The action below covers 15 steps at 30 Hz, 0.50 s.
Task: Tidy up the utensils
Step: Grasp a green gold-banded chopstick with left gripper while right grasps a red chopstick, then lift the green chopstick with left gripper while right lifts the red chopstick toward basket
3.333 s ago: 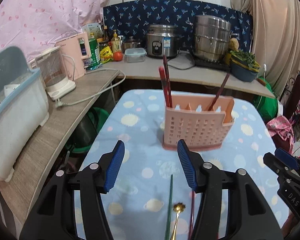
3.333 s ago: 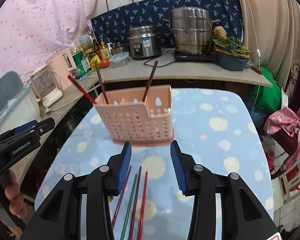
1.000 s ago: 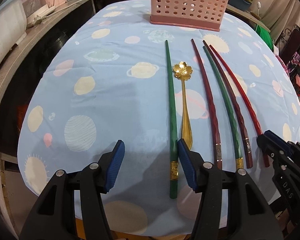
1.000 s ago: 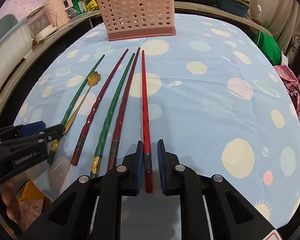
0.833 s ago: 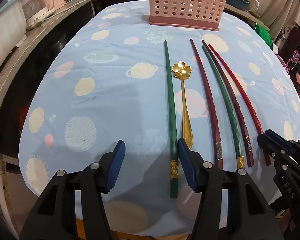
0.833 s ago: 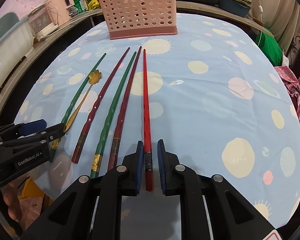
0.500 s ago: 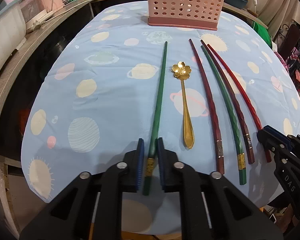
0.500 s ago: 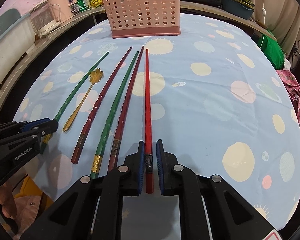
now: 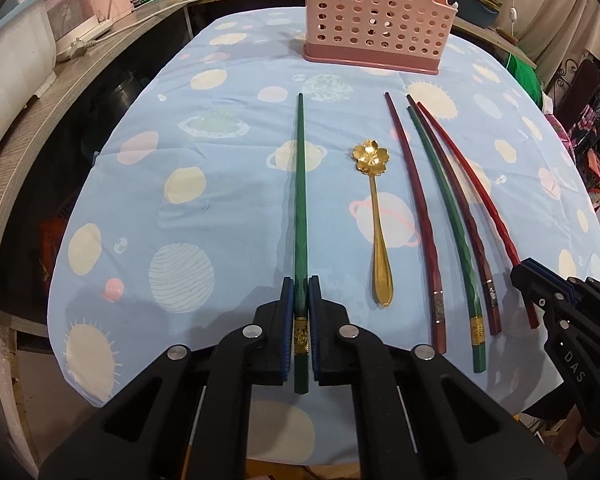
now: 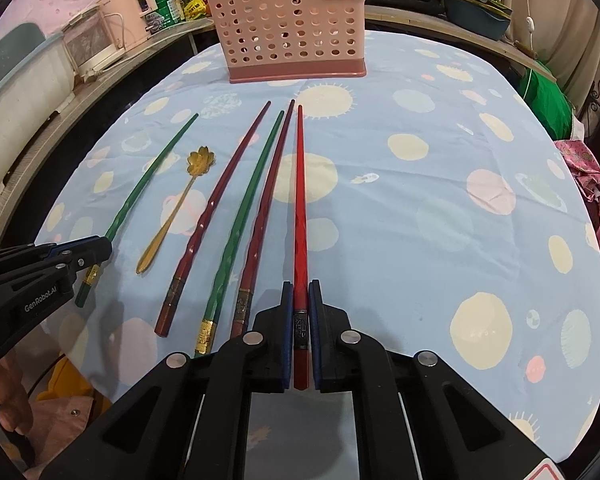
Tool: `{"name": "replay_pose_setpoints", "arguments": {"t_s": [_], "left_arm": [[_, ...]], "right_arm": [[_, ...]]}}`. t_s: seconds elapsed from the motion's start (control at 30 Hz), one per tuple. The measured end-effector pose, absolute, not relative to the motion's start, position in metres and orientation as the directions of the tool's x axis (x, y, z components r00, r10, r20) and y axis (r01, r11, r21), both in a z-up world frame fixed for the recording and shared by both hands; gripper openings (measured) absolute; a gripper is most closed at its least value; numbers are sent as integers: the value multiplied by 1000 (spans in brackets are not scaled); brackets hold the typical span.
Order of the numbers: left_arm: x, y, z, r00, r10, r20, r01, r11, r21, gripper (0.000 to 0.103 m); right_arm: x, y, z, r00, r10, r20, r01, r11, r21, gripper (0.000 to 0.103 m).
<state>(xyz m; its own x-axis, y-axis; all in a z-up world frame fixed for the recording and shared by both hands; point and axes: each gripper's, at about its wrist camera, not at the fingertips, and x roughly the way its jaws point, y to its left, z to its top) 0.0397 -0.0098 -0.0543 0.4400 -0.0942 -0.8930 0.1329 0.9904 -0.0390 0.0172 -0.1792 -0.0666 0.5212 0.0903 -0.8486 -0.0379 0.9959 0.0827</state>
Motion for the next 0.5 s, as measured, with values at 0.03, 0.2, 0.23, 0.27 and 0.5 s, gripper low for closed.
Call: {"name": "replay_pose_setpoints", "arguments": {"t_s": [0.03, 0.2, 0.23, 0.27, 0.5], "left_arm": [[40, -9, -52, 444, -96, -891, 130, 991, -42, 7], [44, -5, -38, 464, -93, -881, 124, 992, -40, 7], [44, -5, -34, 470, -92, -878, 123, 992, -38, 7], [45, -4, -30, 477, -93, -874, 123, 992, -38, 7], [57, 0, 2, 530, -94, -843, 113, 993, -40, 7]], "right_arm": [[17, -180, -64, 526, 93, -845, -37, 996, 86, 7], [21, -184, -47, 555, 107, -825, -33, 994, 107, 7], [22, -185, -43, 563, 108, -820, -32, 994, 108, 7], [22, -186, -38, 572, 107, -814, -32, 994, 108, 7], [36, -195, -1, 632, 112, -767, -20, 992, 128, 7]]}}
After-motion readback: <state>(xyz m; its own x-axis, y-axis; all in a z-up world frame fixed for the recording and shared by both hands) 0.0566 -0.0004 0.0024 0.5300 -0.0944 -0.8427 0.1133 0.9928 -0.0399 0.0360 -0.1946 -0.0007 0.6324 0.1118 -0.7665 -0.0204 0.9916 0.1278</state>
